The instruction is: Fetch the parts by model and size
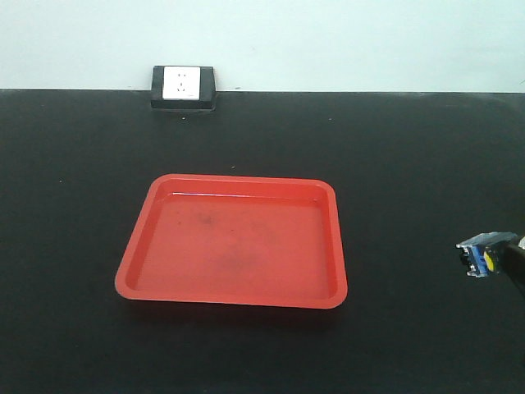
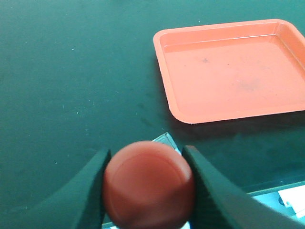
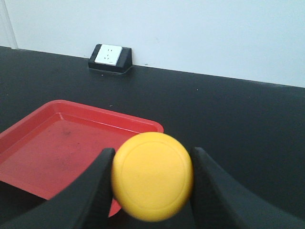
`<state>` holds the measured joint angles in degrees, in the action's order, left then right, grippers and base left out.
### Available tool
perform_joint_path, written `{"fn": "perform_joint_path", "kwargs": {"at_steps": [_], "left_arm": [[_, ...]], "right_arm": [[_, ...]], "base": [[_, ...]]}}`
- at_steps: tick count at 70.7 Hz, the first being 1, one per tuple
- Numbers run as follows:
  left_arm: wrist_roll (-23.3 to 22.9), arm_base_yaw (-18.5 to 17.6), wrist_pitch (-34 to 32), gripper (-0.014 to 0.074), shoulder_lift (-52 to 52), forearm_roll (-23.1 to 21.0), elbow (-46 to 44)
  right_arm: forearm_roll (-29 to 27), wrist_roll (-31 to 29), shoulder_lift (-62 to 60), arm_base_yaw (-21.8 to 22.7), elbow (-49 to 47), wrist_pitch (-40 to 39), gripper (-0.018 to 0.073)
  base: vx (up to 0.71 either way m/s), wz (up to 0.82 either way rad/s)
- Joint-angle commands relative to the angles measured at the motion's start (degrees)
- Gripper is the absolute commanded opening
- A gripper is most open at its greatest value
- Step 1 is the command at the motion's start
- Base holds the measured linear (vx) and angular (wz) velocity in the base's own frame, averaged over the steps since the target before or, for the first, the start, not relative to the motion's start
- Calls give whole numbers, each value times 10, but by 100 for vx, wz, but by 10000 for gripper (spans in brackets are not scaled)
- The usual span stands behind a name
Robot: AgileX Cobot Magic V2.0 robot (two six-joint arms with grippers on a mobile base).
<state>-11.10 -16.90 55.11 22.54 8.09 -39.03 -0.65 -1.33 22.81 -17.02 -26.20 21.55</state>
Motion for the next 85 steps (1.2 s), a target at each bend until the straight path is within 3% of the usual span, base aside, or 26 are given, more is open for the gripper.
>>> {"fn": "perform_joint_path", "kwargs": {"at_steps": [1,85], "left_arm": [[-3,-2,-42,3,6,2,-13],[-3,-2,-42,3,6,2,-13]], "right_arm": [[3,-8,2,1,-17,-48,-6],[3,-8,2,1,-17,-48,-6]], "base": [[2,-1],[0,0]]}}
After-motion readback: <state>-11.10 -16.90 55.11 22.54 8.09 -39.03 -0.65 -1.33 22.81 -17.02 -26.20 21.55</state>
